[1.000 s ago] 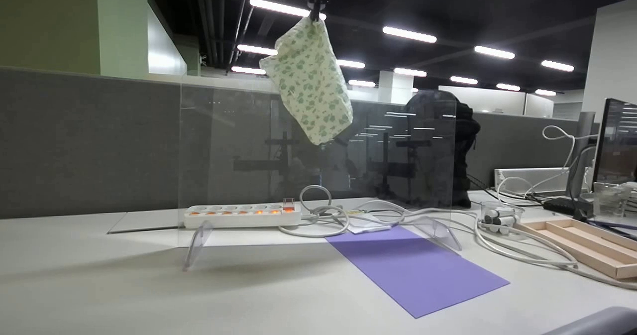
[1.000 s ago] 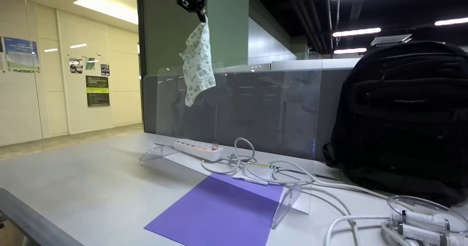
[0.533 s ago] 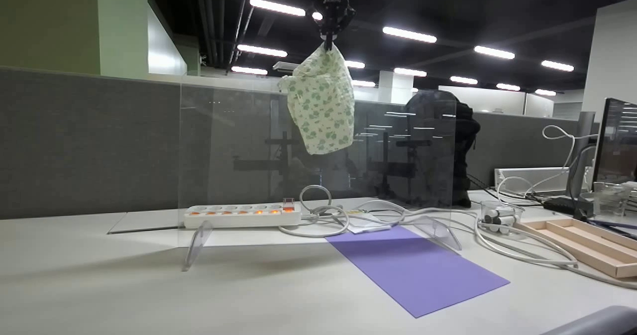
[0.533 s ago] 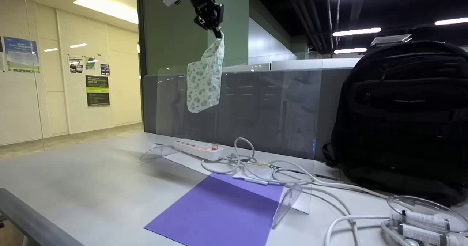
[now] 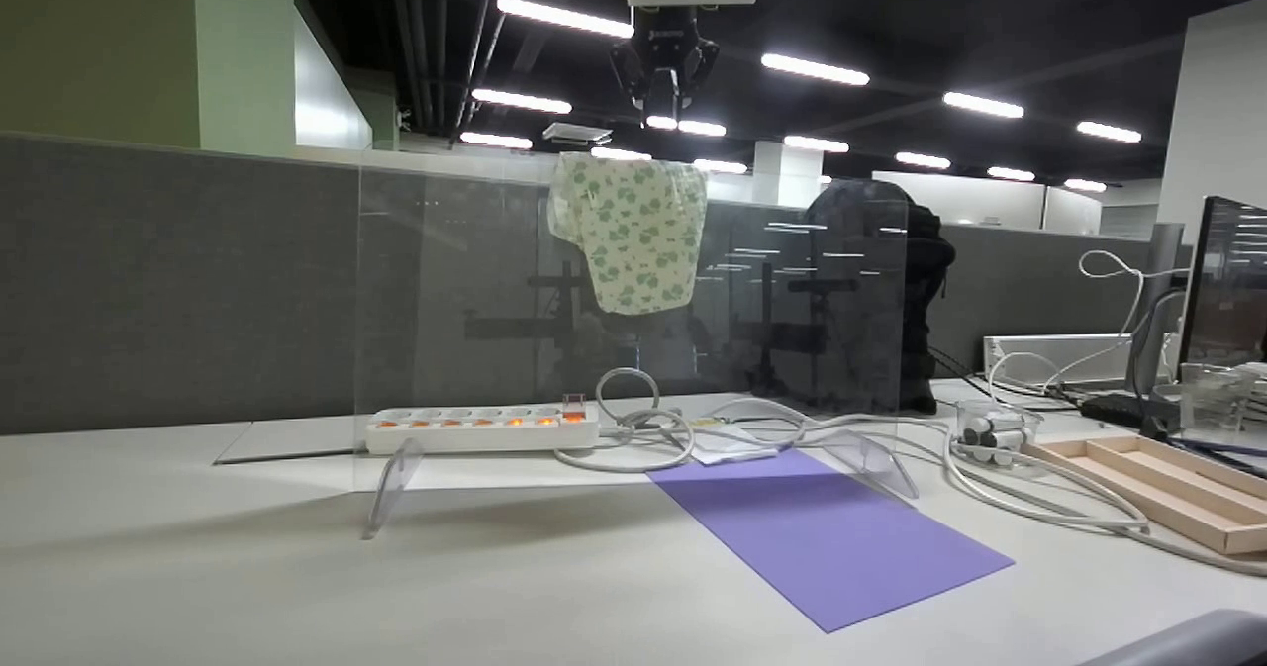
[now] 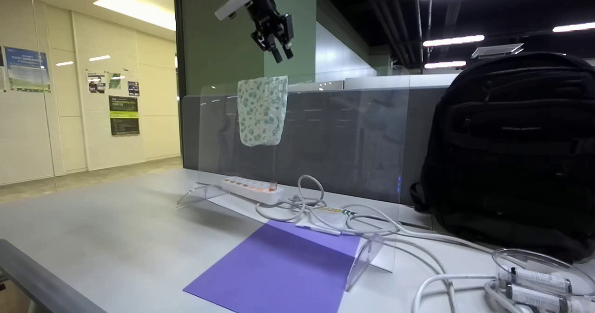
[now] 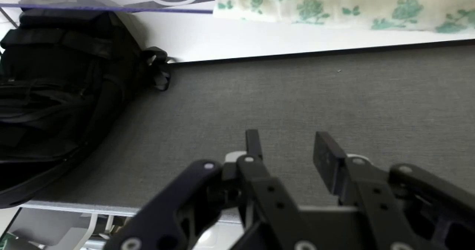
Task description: Pick the cloth and hang it on the object
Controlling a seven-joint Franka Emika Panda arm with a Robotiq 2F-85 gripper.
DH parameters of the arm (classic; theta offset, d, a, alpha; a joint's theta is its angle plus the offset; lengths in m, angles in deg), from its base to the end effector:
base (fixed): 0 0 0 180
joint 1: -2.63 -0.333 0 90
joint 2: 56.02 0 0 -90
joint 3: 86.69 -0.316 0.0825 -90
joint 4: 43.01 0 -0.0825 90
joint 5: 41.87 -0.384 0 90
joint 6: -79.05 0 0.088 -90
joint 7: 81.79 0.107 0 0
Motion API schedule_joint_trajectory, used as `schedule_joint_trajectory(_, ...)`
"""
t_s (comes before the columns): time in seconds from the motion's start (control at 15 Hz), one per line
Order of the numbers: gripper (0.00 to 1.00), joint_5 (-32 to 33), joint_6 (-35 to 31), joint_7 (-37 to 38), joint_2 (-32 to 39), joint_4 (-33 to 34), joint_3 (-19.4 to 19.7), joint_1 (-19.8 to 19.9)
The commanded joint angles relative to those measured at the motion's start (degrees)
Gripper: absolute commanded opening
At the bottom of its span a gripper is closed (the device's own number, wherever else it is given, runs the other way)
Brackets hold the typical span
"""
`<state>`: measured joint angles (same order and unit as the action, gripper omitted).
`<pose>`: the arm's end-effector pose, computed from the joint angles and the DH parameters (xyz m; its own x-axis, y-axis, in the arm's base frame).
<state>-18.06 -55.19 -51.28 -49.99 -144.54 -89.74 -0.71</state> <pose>0.6302 0.0630 0.5466 0.8360 -0.1328 0.5323 -0.2341 -0.9639 0.1271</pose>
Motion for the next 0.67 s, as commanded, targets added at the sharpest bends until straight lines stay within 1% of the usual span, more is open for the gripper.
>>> schedule_joint_trajectory(0.0,0.74,1.0,1.8,3.0,0.9,2.8,1.1,-1.4)
schedule_joint_trajectory(0.07,0.82,1.2,1.8,3.1,0.9,2.9,1.2,-1.5)
schedule_joint_trajectory(0.2,0.94,0.9,0.9,1.9,0.7,2.7,1.2,-1.6)
schedule_joint_trajectory(0.27,0.98,1.0,0.3,1.4,0.5,2.4,1.2,-1.7)
schedule_joint_trajectory(0.33,1.00,1.1,0.4,1.4,0.6,2.4,1.2,-1.8)
schedule_joint_trajectory(0.6,1.00,1.3,-0.5,0.7,0.3,1.8,1.1,-2.1)
